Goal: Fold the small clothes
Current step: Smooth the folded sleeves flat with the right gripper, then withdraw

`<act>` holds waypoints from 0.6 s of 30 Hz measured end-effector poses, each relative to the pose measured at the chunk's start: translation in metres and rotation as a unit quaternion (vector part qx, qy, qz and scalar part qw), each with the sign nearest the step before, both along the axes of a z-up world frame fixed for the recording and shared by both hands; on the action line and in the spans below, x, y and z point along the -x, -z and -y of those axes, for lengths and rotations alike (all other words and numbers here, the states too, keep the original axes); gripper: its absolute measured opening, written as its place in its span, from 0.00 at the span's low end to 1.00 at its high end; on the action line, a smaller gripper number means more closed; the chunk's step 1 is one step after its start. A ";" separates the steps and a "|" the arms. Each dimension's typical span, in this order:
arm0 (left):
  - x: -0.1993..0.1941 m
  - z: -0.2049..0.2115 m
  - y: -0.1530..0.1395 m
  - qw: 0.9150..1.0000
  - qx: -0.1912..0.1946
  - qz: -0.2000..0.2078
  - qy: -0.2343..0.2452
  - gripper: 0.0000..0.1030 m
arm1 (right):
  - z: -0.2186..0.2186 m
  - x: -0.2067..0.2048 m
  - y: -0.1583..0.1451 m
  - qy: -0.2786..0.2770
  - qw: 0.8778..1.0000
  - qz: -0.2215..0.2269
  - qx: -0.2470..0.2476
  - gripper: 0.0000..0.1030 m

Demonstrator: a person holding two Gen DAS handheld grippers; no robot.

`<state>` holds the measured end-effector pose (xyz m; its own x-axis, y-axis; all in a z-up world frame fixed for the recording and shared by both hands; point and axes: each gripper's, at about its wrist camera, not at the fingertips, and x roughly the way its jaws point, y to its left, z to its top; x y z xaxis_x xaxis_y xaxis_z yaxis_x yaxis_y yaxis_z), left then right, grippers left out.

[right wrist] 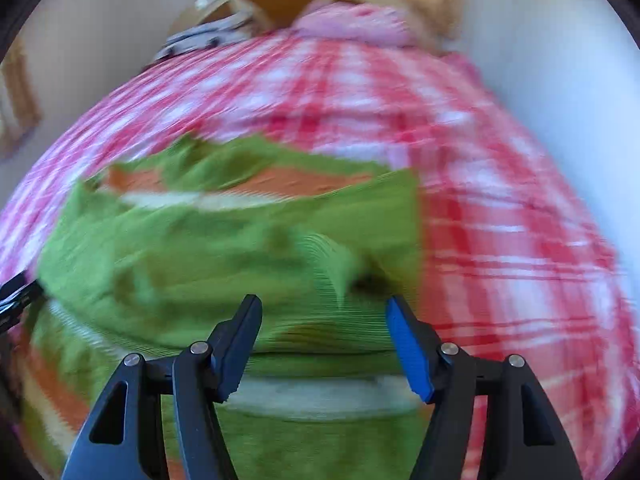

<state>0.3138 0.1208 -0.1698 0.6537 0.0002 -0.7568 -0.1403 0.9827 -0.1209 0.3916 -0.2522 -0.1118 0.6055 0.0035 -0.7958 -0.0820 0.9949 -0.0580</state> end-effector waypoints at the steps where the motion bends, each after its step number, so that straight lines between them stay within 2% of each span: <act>1: 0.000 0.001 0.000 1.000 -0.003 0.000 0.000 1.00 | 0.001 0.001 -0.005 -0.003 1.000 0.009 -0.016 0.64; 3: -0.001 0.002 0.000 1.000 -0.007 -0.002 -0.001 1.00 | -0.009 0.004 -0.016 -0.041 0.997 0.025 -0.061 0.67; 5: -0.001 0.002 0.000 1.000 -0.009 -0.003 -0.001 1.00 | -0.033 0.007 -0.021 -0.087 0.993 0.032 -0.072 0.68; 7: -0.002 0.002 0.001 1.000 -0.011 -0.004 -0.001 1.00 | -0.061 0.006 -0.019 -0.142 0.986 0.016 -0.084 0.68; 11: -0.002 0.003 0.001 1.000 -0.015 -0.006 -0.001 1.00 | -0.099 0.010 -0.004 -0.201 0.978 -0.008 -0.058 0.68; 13: -0.002 0.003 0.001 1.000 -0.014 -0.006 -0.001 1.00 | -0.096 0.004 0.012 -0.183 0.982 -0.034 -0.045 0.68; 15: -0.002 0.004 0.001 1.000 -0.014 -0.006 -0.001 1.00 | -0.070 -0.009 0.032 -0.139 0.985 -0.074 -0.066 0.68; 18: -0.002 0.004 0.002 1.000 -0.013 -0.006 0.001 1.00 | -0.026 -0.018 0.037 -0.090 0.987 -0.067 -0.114 0.68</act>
